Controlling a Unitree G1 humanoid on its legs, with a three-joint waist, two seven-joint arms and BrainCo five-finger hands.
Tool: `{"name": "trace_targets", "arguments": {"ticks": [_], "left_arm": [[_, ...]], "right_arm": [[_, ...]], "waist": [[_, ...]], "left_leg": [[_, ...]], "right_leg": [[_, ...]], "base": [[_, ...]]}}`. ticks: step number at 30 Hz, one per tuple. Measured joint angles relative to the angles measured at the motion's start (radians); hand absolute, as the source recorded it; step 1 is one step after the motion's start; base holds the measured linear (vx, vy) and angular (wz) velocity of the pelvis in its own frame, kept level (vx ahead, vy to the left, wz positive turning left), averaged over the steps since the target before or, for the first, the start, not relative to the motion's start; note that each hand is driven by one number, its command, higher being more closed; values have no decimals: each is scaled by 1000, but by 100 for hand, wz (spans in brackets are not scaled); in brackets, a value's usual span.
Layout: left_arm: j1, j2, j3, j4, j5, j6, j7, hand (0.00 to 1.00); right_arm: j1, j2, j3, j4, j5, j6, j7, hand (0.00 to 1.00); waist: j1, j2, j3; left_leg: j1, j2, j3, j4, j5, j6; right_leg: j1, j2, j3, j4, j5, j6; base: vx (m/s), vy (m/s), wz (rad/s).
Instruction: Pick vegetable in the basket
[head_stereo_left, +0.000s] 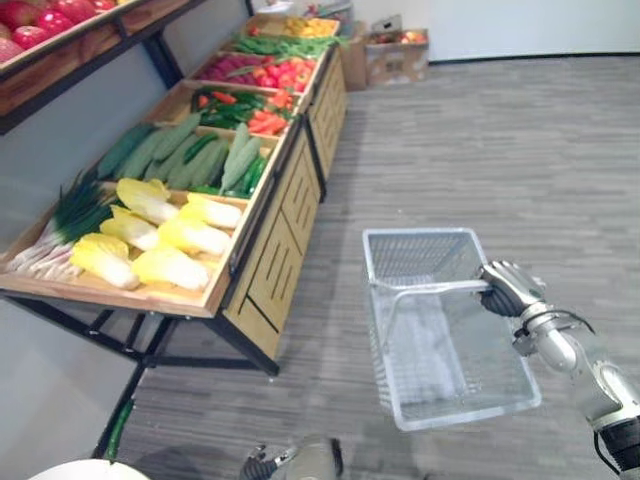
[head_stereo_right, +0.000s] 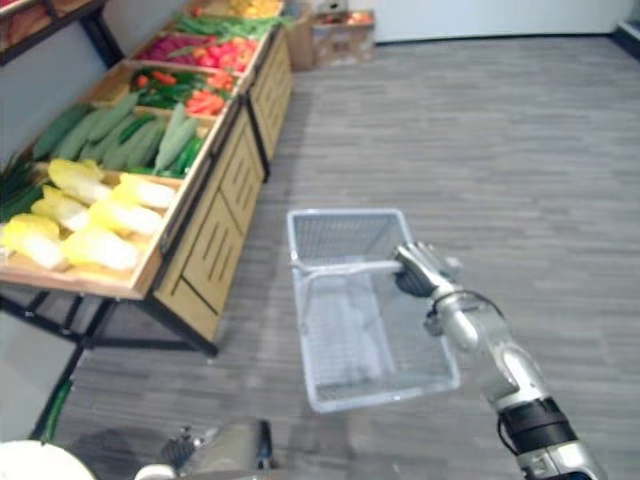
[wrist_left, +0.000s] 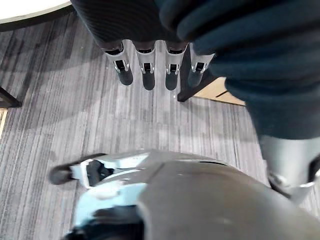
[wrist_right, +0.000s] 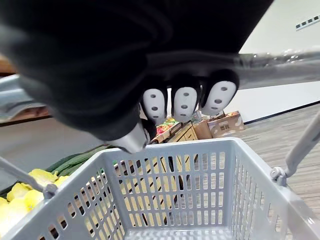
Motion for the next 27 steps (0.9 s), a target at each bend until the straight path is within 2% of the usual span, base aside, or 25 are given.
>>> {"name": "trace_targets", "arguments": {"ticks": [1, 2, 3, 4, 5, 6, 7, 8, 9, 10, 11, 12, 13, 14, 15, 16, 17, 18, 20, 21, 23, 24, 26, 27], "left_arm": [[4, 0, -1, 7, 1, 2, 1, 0], [7, -2, -2, 10, 1, 2, 1, 0], [21, -8, -7, 12, 2, 5, 1, 0], [48, -17, -8, 11, 5, 6, 1, 0], [52, -15, -5, 13, 7, 7, 1, 0], [56, -14, 0, 13, 12, 7, 3, 0], [57, -9, 21, 9, 17, 6, 5, 0], [58, -16, 49, 10, 22, 7, 3, 0], [73, -26, 77, 14, 22, 14, 5, 0], [84, -29, 85, 14, 21, 17, 5, 0], [103, -27, 89, 14, 22, 22, 10, 0], [114, -21, 89, 12, 22, 23, 11, 0], [120, -8, 68, 10, 22, 28, 11, 0], [120, 3, 57, 10, 21, 30, 11, 0], [120, 18, 34, 10, 21, 33, 11, 0], [117, 21, 24, 10, 20, 41, 15, 0], [113, 26, 21, 8, 19, 43, 14, 0], [102, 29, 22, 4, 18, 42, 11, 0], [62, 35, 24, 0, 16, 42, 11, 0], [43, 34, 22, 0, 12, 42, 11, 0], [9, 25, 21, -1, -1, 38, 11, 0], [7, 24, 21, -1, -1, 38, 11, 0], [13, 24, 22, 0, -1, 30, 12, 0], [18, 27, 22, -1, -1, 22, 13, 0]], "right_arm": [[14, 0, -9, 0, -1, 0, -3, 100], [20, 1, -12, 0, -1, 2, -4, 100], [29, 1, -12, 1, -1, 4, -4, 100], [33, 0, -10, 1, -1, 4, -4, 100], [34, 12, -9, 6, -1, 4, -6, 100], [34, 25, 15, 25, -2, 4, -6, 100], [30, 20, 36, 31, -2, 3, -5, 100], [17, 24, 57, 35, -3, 3, -5, 100], [7, 26, 77, 35, -5, -6, -4, 100], [7, 30, 81, 35, -5, -11, -4, 100], [6, 50, 83, 34, -5, -16, -4, 100], [2, 72, 85, 34, -5, -16, -4, 100], [-1, 107, 106, 36, -5, -14, -4, 100], [-1, 112, 118, 38, -5, -16, -4, 100], [0, 115, 135, 40, -5, -16, -4, 100], [0, 116, 143, 39, -7, -19, -4, 100], [0, 116, 141, 38, -29, -20, -4, 100], [0, 112, 135, 33, -43, -19, -4, 100], [2, 95, 124, 31, -50, -12, -4, 100], [6, 87, 117, 31, -51, -10, -4, 100], [10, 83, 99, 31, -60, -7, -3, 100], [10, 82, 99, 30, -60, -7, -3, 100], [9, 82, 99, 29, -59, -12, -3, 100], [10, 80, 96, 21, -58, -13, -3, 100]], "waist": [[-1, 2, -2], [-1, 6, -4], [0, 18, -11], [4, 51, -30], [11, 60, -37], [30, 19, -37], [38, 6, -41], [52, 3, -40], [66, -10, -46], [72, -18, -53], [79, -32, -61], [78, -43, -60], [68, -65, -55], [66, -69, -53], [54, -68, -49], [46, -63, -44], [34, -55, -41], [20, -46, -38], [13, -45, -37], [9, -39, -33], [-1, -45, -35], [-1, -46, -35], [5, -49, -38], [7, -56, -46]], "left_leg": [[3, -37, 14, -199, 10, 1], [10, -56, 11, -303, 30, -1], [29, -77, -2, -501, 90, -16], [36, -62, -10, -618, 116, -21], [38, -62, -7, -604, 200, 9], [42, -89, 14, -565, 194, 58], [28, -102, 20, -517, 152, 75], [18, -104, 31, -438, 89, 89], [32, -118, 49, -397, 31, 108], [52, -128, 62, -400, 8, 110], [110, -154, 78, -437, -18, 112], [155, -171, 82, -468, -32, 123], [221, -178, 76, -489, -60, 120], [247, -177, 66, -484, -71, 122], [296, -174, 50, -483, -75, 136], [352, -171, 18, -494, -79, 140], [401, -164, -11, -508, -79, 140], [440, -151, -62, -510, -79, 140], [468, -134, -140, -509, -79, 140], [475, -123, -178, -507, -79, 140], [488, -102, -258, -496, -82, 136], [490, -95, -275, -492, -88, 125], [480, -68, -342, -445, -156, 71], [459, -49, -388, -406, -237, 27]], "right_leg": [[27, -12, -13, -17, -14, 18], [42, -14, -18, -31, -18, 25], [76, -6, -23, -71, -19, 45], [113, 28, -22, -116, -22, 63], [135, 27, -10, -127, -29, 78], [155, 3, 30, -141, -29, 71], [154, -10, 70, -137, -7, 52], [153, -27, 117, -113, 31, 69], [149, -52, 160, -52, 38, 72], [136, -70, 175, -1, 38, 72], [68, -105, 209, 191, 47, 89], [-21, -127, 240, 392, 102, 172], [-189, -107, 318, 775, 247, 236], [-244, -88, 334, 917, 259, 242], [-294, -65, 322, 1079, 248, 224], [-327, -56, 295, 1179, 224, 183], [-358, -56, 265, 1231, 190, 126], [-400, -65, 225, 1239, 140, 42], [-466, -80, 196, 1151, 109, -7], [-482, -82, 191, 1062, 105, -11], [-475, -89, 210, 729, 108, 6], [-468, -87, 228, 642, 113, 14], [-428, -81, 331, 324, 139, 55], [-403, -78, 383, 198, 160, 88]], "base": [[333, 147, 22], [451, 208, 20], [500, 229, 6], [517, 245, -2], [520, 230, -15], [505, 206, -9], [594, 248, -10], [584, 261, -16], [483, 230, -27], [465, 204, -36], [366, 150, -24], [532, 184, -18], [445, 120, -2], [566, 86, 21], [403, 9, 43], [506, -20, 66], [464, -45, 86], [445, -60, 86], [394, -124, 106], [441, -226, 138], [423, -299, 136], [400, -365, 117], [331, -384, 114], [274, -396, 110]]}}
